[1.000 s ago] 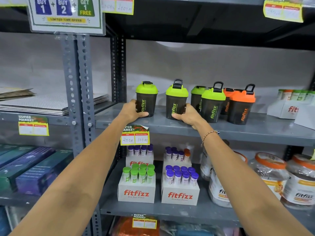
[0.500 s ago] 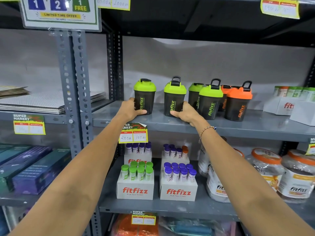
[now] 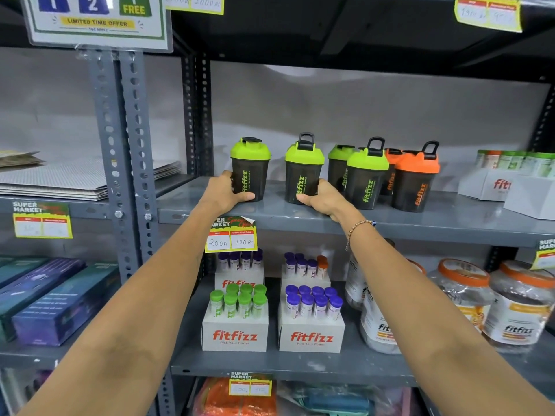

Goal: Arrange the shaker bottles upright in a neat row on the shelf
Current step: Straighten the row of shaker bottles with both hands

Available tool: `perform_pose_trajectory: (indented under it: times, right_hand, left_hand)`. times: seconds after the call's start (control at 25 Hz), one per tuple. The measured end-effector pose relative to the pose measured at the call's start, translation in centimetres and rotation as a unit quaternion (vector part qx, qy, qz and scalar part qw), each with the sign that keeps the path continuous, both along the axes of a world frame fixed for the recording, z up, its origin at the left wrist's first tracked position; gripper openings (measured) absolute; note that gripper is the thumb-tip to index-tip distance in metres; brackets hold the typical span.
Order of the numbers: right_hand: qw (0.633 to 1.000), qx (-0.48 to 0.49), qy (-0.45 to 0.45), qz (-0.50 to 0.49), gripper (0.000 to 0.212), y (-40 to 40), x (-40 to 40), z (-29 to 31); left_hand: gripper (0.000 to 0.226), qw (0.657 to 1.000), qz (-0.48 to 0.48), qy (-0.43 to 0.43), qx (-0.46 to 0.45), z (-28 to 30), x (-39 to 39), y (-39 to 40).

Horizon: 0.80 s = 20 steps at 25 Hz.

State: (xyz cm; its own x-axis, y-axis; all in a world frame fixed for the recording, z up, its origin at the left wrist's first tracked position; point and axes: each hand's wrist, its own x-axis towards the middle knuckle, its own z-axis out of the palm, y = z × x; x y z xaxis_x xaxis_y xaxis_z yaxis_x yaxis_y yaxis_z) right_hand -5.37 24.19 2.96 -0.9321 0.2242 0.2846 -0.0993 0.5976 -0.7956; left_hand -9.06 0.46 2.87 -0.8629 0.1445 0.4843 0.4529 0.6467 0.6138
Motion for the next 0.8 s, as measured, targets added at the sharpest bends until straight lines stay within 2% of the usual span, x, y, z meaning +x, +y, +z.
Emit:
perform_pose_trajectory:
  times: [0.36,0.52,0.6,0.68,0.72,0.8]
  right_hand:
    - [1.0,0.002,-0.011,-0.007,0.057,0.1,0.7,0.1]
    - [0.999,-0.033,0.0,-0.01,0.059,0.4,1.6,0.1]
    - [1.0,-0.02,0.011,-0.006,0.058,0.7,2.6,0.0]
    - [0.999,-0.011,0.037,-0.014,0.059,0.9,4.4,-0.2]
    - [0.997,-0.011,0.068,-0.028,0.054,1.6,5.4,-0.3]
    - [0.981,-0.036,0.184,-0.054,0.03,3.4,7.7,-0.2]
  left_hand:
    - [0.074,1.0,0.021,-0.018,0.004,0.0,-0.3,-0.1]
    - [0.084,0.996,0.037,-0.032,0.075,-0.3,0.4,-0.6]
    - [0.071,0.99,0.064,0.011,0.124,-0.7,1.6,-0.2]
    - [0.048,0.977,0.086,0.1,0.169,-1.0,3.7,1.2]
    - [0.036,0.969,0.079,0.147,0.182,-1.1,5.0,2.6]
    - [0.019,0.966,0.025,0.207,0.153,-0.6,7.4,6.5]
